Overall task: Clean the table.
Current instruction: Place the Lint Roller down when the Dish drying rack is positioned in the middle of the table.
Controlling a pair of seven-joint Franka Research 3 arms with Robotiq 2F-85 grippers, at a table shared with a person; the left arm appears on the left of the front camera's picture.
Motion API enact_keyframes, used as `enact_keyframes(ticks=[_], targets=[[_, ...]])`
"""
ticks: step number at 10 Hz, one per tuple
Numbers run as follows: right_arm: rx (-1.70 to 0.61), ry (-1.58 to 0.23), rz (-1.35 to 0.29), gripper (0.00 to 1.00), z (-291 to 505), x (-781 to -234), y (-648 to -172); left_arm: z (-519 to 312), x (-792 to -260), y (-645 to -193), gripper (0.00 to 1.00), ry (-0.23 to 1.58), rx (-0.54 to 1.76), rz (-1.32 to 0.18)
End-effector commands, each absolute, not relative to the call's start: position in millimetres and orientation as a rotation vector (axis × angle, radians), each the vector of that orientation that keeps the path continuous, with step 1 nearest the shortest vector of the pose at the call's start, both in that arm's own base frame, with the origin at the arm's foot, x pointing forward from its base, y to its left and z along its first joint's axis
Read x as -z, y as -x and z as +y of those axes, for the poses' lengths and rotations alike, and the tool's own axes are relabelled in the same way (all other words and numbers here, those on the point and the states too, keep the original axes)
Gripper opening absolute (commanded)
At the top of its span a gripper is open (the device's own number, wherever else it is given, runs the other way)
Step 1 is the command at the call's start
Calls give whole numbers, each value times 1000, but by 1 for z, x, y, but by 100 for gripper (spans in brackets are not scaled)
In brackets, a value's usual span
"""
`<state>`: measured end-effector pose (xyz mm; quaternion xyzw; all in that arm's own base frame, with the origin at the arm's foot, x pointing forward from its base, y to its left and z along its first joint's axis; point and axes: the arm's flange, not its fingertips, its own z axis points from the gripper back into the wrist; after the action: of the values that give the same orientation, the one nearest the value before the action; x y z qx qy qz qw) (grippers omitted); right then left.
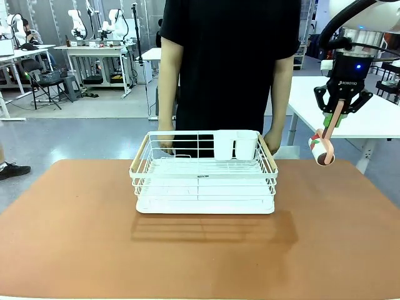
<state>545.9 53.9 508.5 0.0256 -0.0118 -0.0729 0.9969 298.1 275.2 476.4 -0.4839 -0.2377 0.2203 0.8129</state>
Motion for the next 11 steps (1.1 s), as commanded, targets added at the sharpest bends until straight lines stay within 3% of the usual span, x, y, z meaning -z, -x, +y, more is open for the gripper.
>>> enact_keyframes(ticks=[1,11], targets=[[145,-57,-39,21,55,-509,-543,279,-478,-296,100,1039,-445,-518],[145,-57,-39,21,55,-509,-543,279,-478,-296,100,1039,-445,-518]])
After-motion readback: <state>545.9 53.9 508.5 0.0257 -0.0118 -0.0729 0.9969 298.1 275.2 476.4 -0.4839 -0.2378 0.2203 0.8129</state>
